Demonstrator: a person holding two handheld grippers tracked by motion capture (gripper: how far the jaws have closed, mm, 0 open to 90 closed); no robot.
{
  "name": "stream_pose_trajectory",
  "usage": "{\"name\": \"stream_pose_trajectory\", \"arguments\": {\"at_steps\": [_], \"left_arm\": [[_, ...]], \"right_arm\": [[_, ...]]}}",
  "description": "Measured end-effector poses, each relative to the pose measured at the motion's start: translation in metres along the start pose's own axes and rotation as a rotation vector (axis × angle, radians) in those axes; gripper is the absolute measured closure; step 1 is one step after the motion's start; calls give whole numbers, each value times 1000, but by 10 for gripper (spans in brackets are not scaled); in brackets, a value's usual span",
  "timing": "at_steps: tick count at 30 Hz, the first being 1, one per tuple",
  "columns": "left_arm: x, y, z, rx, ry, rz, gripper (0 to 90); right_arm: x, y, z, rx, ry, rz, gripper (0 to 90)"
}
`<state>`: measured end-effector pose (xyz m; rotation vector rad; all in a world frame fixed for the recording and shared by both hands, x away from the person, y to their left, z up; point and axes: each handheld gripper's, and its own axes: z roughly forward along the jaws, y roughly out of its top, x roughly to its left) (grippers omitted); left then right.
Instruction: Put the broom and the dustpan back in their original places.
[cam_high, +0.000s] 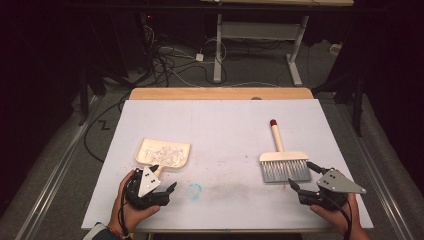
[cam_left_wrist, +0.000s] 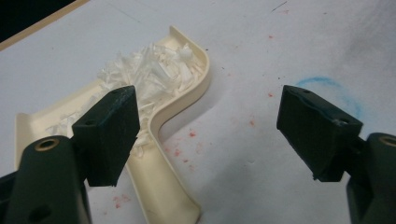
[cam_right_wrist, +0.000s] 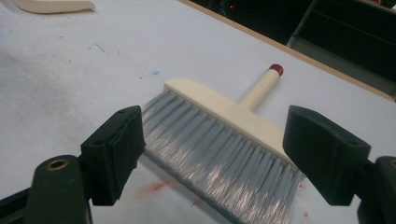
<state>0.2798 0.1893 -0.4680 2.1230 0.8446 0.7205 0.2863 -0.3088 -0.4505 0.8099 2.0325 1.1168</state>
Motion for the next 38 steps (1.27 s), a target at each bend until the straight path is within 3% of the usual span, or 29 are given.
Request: {"name": "stream_pose_trajectory", "arguments": {"at_steps": [15, 26, 38], "left_arm": [[-4, -2, -2, 2, -8, 23, 207], [-5, 0, 1, 13, -8, 33, 207], [-5, 1, 6, 37, -10, 41, 207]], "right_arm": [[-2, 9, -12, -56, -38, 18, 210], [-1, 8, -11, -41, -41, -11, 210], [-6, 7, -11, -40, -53, 6, 211]]}}
